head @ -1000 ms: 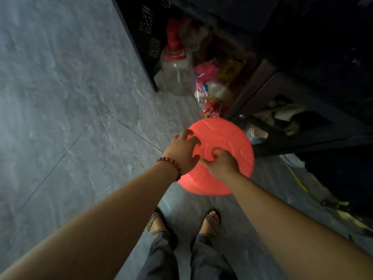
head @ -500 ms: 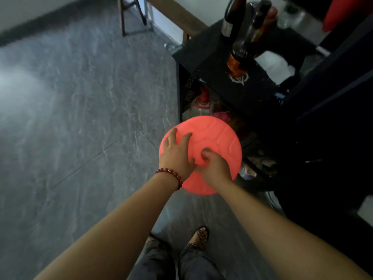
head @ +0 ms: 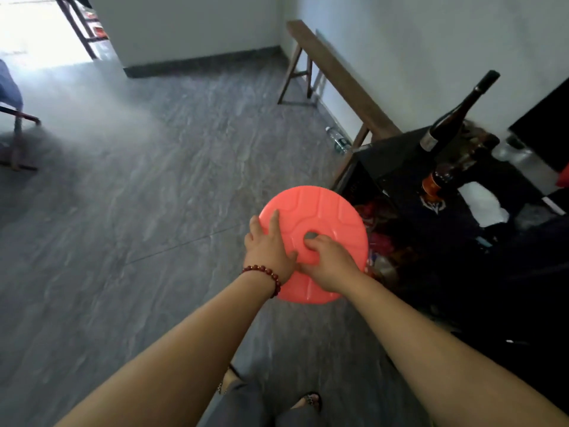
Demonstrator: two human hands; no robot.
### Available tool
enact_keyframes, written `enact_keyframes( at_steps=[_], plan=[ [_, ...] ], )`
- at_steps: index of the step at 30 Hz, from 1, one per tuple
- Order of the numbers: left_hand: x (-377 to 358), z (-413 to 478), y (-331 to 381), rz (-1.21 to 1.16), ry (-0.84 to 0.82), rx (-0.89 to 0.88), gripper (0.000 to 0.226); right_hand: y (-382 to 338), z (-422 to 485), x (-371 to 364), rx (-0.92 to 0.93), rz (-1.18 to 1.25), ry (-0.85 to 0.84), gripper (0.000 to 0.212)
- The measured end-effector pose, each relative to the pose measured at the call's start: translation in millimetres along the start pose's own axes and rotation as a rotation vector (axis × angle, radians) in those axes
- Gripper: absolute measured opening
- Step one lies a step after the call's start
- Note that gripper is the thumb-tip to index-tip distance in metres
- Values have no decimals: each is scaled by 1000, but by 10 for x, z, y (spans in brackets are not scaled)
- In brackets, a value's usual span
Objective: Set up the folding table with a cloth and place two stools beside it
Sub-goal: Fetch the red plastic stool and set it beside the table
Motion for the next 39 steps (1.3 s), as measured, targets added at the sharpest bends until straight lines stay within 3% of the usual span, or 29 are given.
enact_keyframes(
  at_steps=[7,19,30,39],
  plan=[
    [864,15,-802,-186,184,210,97,-1116,364,-366,171,-61,-54,45],
    [2058,-108,-2056,-214,419,404,100,-2787,811,-958,516,-193,-173,50],
    [2817,315,-2696,-147,509,620,110,-3627,1515,-1342,661,-206,-271,53],
    [3485,1381,-2749,-42,475,572,120,-3987,2651,-1073,767,-439,-318,61]
  ],
)
Point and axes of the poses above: each hand's wrist, its own z-axis towards the middle knuckle, its own x-axis out of the back of the hand, y = z × x, the point moved 8 cm from there along z, towards the middle knuckle, and after that the axes turned 3 degrees about -x, right-handed, at the moved point
